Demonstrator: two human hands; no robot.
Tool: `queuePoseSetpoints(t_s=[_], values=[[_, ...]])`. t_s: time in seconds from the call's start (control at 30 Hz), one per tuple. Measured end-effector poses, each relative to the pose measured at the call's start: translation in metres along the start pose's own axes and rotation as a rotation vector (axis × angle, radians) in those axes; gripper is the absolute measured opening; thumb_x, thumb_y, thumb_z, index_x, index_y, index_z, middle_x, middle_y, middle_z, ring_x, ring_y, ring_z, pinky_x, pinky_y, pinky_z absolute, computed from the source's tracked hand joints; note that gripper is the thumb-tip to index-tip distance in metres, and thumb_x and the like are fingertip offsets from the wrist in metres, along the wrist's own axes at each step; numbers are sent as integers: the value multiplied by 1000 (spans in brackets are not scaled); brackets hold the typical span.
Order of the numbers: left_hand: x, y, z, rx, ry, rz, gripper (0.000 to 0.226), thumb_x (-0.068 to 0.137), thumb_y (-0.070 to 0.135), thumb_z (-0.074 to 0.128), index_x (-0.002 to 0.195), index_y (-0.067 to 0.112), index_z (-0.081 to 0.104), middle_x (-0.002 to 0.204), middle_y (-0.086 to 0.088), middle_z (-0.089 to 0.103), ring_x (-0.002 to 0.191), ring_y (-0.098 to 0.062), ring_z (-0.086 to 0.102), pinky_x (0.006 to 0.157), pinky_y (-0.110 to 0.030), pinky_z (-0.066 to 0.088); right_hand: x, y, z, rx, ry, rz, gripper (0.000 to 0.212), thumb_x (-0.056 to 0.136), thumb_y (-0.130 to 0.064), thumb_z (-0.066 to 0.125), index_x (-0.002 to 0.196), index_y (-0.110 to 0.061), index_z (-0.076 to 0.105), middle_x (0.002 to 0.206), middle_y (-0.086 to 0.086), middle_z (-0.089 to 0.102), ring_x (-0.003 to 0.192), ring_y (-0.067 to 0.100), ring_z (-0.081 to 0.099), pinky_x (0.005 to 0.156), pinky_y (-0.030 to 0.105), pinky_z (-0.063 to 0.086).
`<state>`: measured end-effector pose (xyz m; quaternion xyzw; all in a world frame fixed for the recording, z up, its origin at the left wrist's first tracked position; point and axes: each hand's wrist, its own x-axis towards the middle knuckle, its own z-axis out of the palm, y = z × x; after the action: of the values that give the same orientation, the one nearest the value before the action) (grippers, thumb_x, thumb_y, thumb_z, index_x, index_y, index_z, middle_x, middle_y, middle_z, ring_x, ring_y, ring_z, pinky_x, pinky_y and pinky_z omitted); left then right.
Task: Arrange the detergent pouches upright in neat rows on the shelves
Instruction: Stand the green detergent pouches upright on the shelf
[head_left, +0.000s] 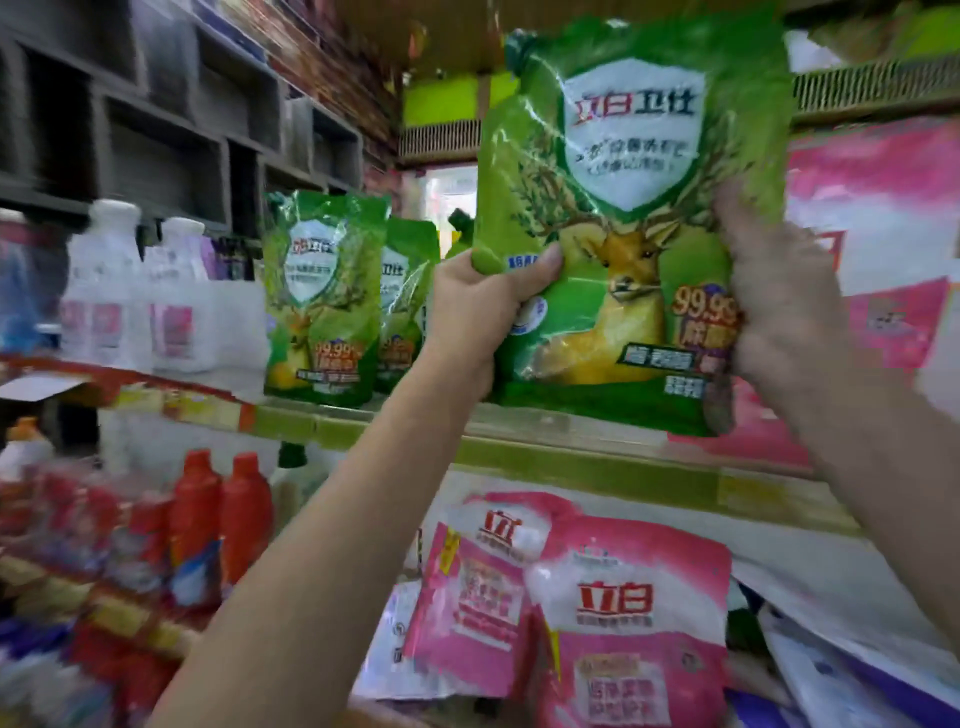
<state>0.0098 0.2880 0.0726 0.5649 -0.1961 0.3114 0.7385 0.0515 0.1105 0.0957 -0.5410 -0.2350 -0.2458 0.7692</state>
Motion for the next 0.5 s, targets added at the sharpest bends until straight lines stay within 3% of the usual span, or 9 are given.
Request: queuePoseSetpoints(t_s=[0.07,0.1,0.13,0.2,0.3,0.33,0.43,0.5], values=[[18,0,-25,35,43,-27,17,70,4,77,56,12,69,61,-3,73,56,-18,70,54,-30,58,6,14,24,154,30,53,52,75,-41,72,115,-10,59,88,3,72,62,11,71,64,34,60],[27,-1,-36,55,65,-35,15,69,5,78,58,12,69,59,-2,73,54,-17,70,51,-27,56,7,20,40,167,48,60,54,75,-39,73,117,-8,58,92,7,73,70,17,72,66,37,60],[35,-1,-45,72,94,-53,11,68,8,79,67,12,69,60,-1,73,54,-16,70,50,-26,55,6,24,54,136,69,50,49,76,-38,73,113,-9,60,98,10,72,79,21,71,73,40,60],[50,-4,-63,91,162,-124,36,65,14,82,94,8,62,75,-5,74,64,-19,71,58,-32,58,8,40,78,124,104,5,26,76,-37,72,91,-17,64,96,6,72,85,20,70,78,39,59],[62,-17,-87,121,220,-229,62,64,21,82,114,6,49,101,-11,66,89,-27,67,82,-46,56,15,66,97,164,101,-29,15,80,-28,71,70,-20,64,61,-9,71,57,4,68,53,21,56],[64,-24,-94,132,225,-259,62,64,22,82,114,5,49,104,-12,65,92,-28,66,86,-47,54,16,77,100,154,99,-26,15,80,-27,71,69,-20,64,56,-12,70,53,1,66,49,17,53],[67,-50,-110,168,241,-304,28,71,19,78,84,14,54,87,-5,65,86,-23,62,89,-40,51,19,111,104,69,107,0,16,79,-31,72,71,-19,65,54,-13,69,51,-2,64,47,14,48],[67,-62,-114,174,243,-340,22,74,20,75,78,13,54,81,-3,62,85,-22,57,91,-41,46,20,128,103,47,134,39,21,76,-33,74,69,-18,62,50,-12,67,46,-1,62,45,15,48]])
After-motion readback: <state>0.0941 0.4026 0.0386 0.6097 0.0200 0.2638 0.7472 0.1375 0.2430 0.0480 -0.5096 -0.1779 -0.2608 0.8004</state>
